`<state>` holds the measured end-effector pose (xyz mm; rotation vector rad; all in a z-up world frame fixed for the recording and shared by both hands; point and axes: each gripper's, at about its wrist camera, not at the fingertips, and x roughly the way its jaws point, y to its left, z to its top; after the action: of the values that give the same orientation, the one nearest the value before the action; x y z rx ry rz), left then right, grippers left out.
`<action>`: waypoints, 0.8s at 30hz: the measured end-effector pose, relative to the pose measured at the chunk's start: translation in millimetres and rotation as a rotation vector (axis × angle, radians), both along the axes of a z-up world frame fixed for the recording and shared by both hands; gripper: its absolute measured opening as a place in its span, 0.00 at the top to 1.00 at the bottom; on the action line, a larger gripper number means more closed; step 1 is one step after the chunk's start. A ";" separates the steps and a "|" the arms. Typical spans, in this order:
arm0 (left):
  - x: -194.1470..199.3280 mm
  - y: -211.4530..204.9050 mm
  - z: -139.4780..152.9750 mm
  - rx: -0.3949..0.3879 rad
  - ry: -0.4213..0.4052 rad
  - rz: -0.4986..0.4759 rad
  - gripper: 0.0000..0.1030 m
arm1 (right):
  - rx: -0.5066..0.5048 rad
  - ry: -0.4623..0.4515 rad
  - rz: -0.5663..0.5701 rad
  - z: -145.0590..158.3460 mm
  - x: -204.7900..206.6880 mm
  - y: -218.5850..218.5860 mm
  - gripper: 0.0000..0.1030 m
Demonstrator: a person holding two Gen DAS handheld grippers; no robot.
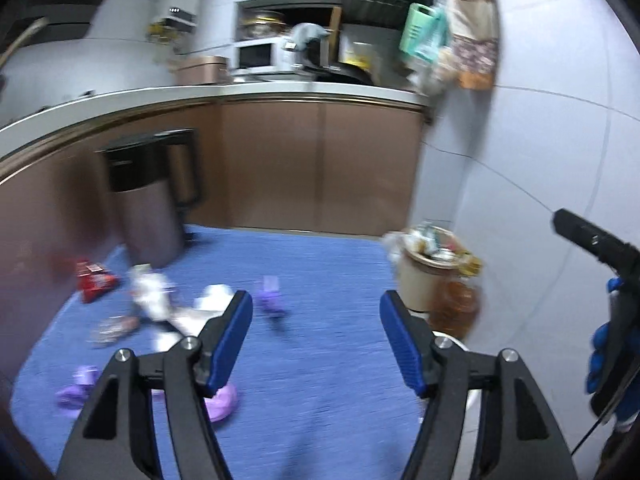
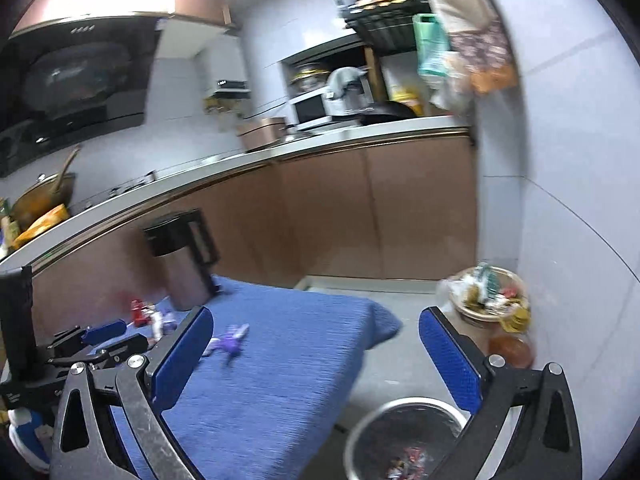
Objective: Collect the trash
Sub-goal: 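Move both tools back over the table toward the remaining trash, then grasp the purple wrapper with the left tool while the right tool grasps white tissue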
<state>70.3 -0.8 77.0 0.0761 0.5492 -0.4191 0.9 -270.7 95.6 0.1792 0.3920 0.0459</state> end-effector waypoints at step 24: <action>74.6 231.1 -111.8 0.039 0.192 0.310 0.37 | -0.079 0.312 0.505 -85.4 195.7 225.1 0.13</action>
<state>145.0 230.3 -34.8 -0.0129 0.7459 -0.1136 196.6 -45.6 10.1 0.0043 0.7427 0.5037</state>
